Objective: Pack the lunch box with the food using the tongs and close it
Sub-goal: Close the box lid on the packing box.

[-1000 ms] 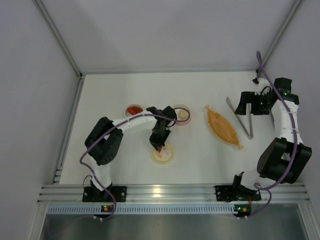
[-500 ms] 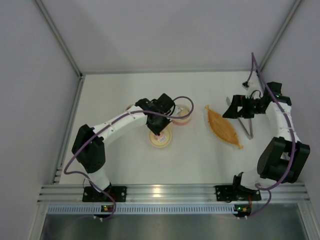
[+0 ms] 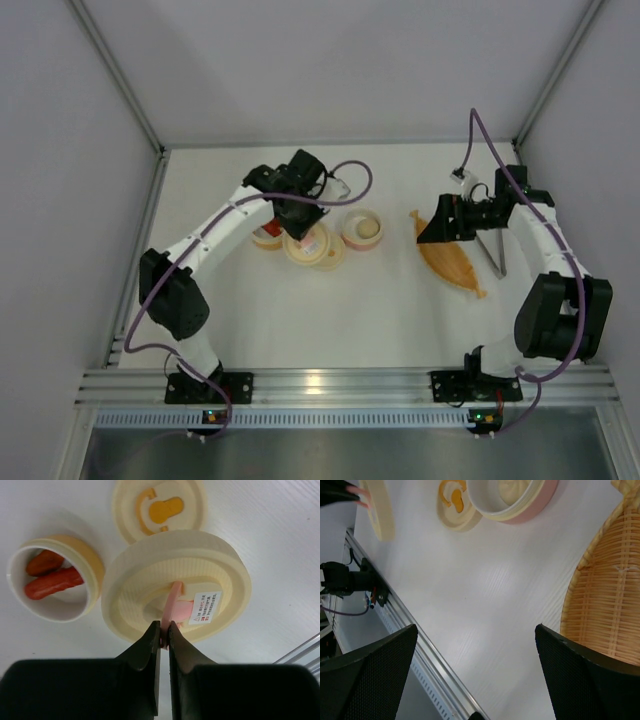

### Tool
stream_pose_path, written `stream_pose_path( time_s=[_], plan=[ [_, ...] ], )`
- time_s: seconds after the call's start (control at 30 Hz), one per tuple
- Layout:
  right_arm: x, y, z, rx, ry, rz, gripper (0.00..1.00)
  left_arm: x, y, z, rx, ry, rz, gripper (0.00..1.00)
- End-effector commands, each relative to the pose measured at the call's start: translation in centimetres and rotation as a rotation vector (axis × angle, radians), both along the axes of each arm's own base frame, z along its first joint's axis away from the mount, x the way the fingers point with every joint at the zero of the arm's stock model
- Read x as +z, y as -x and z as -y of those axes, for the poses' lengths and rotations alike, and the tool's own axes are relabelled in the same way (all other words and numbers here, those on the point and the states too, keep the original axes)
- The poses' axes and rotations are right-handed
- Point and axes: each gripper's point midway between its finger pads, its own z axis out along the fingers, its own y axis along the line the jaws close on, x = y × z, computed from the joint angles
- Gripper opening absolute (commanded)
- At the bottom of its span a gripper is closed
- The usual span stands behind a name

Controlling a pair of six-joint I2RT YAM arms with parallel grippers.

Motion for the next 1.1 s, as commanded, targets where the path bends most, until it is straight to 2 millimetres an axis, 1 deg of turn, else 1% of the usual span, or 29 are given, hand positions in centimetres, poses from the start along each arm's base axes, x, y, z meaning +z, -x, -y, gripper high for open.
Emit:
stream_pose_path(
  time_s=[0.0, 0.03, 0.07, 0.1, 0.13, 0.2, 0.23, 0.27, 0.3, 0.33, 0.4, 0.43, 0.53, 0.7, 0.87, 1.0, 1.07],
  plan=[
    [0.3, 0.0, -0.2, 0.009, -0.007, 0.028, 0.99, 5.7, -4.8, -3.0, 0.003, 0.062, 0.074, 0.0],
    [0.3, -0.1, -0.2, 0.007, -0.006, 0.029, 0.99, 5.7, -5.2, -5.5, 0.049, 0.038, 0.017, 0.0],
    [0.2, -0.1, -0.1, 0.003, -0.005, 0.025, 0.99, 4.2, -6.0, -5.8, 0.034, 0.015, -0.05, 0.0],
    [0.2, -0.2, -0.1, 0.001, -0.006, 0.024, 0.99, 4.2, -6.6, -6.4, 0.045, 0.011, -0.074, 0.0],
    [0.2, -0.4, -0.1, -0.003, -0.007, 0.026, 0.99, 3.9, -7.8, -7.6, 0.078, 0.002, -0.112, 0.0],
    [0.2, -0.5, -0.2, -0.002, -0.017, 0.022, 0.99, 3.3, -9.0, -8.6, 0.096, -0.007, -0.138, 0.0],
    [0.2, -0.5, -0.3, -0.003, -0.022, 0.016, 0.99, 3.0, -9.7, -9.6, 0.123, -0.001, -0.151, 0.0],
    [0.2, -0.5, -0.3, -0.003, -0.021, 0.018, 0.99, 2.1, -10.4, -9.8, 0.133, 0.0, -0.173, 0.0],
    [0.2, -0.5, -0.3, -0.003, -0.021, 0.018, 0.99, 1.7, -11.0, -10.5, 0.154, 0.004, -0.181, 0.0],
    [0.3, -0.5, -0.2, -0.004, -0.018, 0.021, 0.99, 0.6, -11.4, -10.7, 0.164, 0.005, -0.208, 0.0],
    [0.1, -0.4, -0.1, -0.007, -0.008, 0.02, 0.99, 0.4, -11.7, -10.6, 0.173, 0.04, -0.227, 0.0],
    [0.1, -0.4, -0.1, -0.009, -0.005, 0.02, 0.99, -0.2, -12.0, -10.9, 0.188, 0.049, -0.241, 0.0],
    [-0.2, -0.5, 0.0, -0.011, 0.001, 0.014, 0.99, -1.1, -12.2, -11.1, 0.223, 0.086, -0.279, 0.0],
    [-0.6, -0.5, 0.0, -0.01, 0.001, -0.002, 0.99, -2.0, -11.4, -11.1, 0.222, 0.112, -0.344, 0.0],
    [-0.9, -0.5, 0.0, -0.01, 0.0, -0.01, 0.99, -2.5, -10.6, -11.2, 0.222, 0.108, -0.376, 0.0],
    [-1.0, -0.5, 0.0, -0.009, 0.001, -0.013, 0.99, -2.1, -10.6, -11.8, 0.249, 0.079, -0.357, 0.0],
    [-1.1, -0.5, 0.0, -0.008, 0.001, -0.015, 0.99, -1.4, -10.5, -12.2, 0.258, 0.069, -0.339, 0.0]
  ],
)
